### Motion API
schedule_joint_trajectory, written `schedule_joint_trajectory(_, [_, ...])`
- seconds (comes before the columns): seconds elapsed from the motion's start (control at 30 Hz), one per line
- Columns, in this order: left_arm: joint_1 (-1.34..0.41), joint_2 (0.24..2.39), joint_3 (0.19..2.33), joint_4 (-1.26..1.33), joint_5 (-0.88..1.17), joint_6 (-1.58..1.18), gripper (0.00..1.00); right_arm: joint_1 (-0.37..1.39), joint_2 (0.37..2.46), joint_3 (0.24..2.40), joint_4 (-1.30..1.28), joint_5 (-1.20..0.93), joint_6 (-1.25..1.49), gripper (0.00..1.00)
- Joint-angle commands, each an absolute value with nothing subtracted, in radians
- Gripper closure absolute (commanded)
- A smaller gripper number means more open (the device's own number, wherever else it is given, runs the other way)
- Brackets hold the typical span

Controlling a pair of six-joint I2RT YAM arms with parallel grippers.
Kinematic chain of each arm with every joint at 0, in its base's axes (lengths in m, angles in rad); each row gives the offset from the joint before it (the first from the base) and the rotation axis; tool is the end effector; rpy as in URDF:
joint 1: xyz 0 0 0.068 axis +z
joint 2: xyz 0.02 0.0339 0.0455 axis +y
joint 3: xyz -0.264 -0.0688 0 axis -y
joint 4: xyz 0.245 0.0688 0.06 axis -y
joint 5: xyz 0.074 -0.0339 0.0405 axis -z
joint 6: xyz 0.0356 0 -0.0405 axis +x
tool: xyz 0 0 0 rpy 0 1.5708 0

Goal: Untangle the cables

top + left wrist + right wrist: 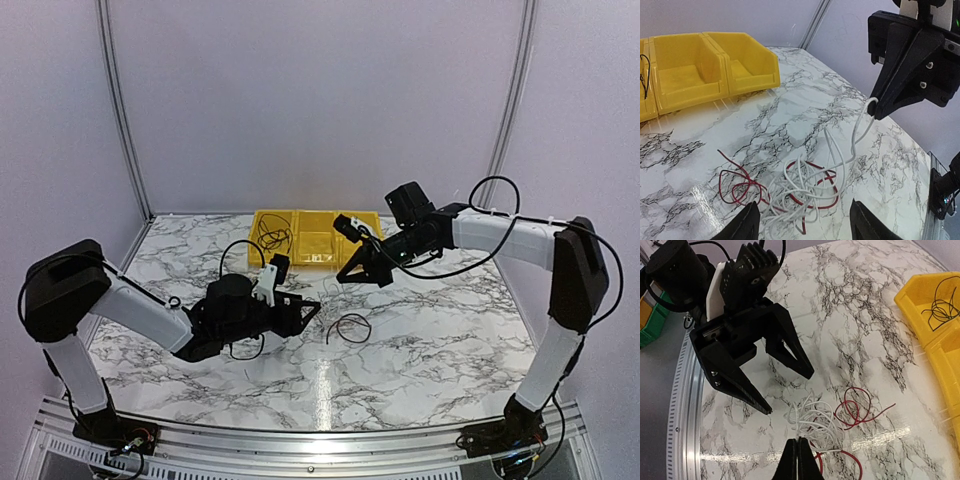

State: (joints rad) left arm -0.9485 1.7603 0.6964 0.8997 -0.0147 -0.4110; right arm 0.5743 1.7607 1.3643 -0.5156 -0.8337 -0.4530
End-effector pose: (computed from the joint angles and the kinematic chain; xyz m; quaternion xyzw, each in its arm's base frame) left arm 0.2040 -0.2835 0.1698 0.1979 0.7366 -0.4022 0.5065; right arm 0.3038 0.2280 0.2561 -0.5392 0.6892 0.4003 0.2720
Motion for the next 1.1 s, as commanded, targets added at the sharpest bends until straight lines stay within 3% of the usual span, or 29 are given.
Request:
schedule_joint_trajectory(0.0, [-0.946,1.843,0.696,1.209,-0.096,-0.474,0.39,0.579,1.782,1.405,-0.535,-0.86,-0.452,1.0])
schedule_joint_trajectory(0.4, [-0.946,1.957,0.764,1.284,-0.057,-0.53,0.43,0.598,1.813,1.423,-0.531,-0.87,-0.436,1.0])
schedule_joint_trajectory(0.7, [-0.992,1.79,0.598,1.242,-0.257,-0.542,0.45,0.598,1.844,1.461,-0.518,-0.814,-0.388,1.0])
schedule_joint_trajectory(1.07, [-1.007,1.887,0.732,1.212,-0.202,-0.526,0.47,0.597,1.846,1.464,-0.52,-0.817,-0.383,1.0])
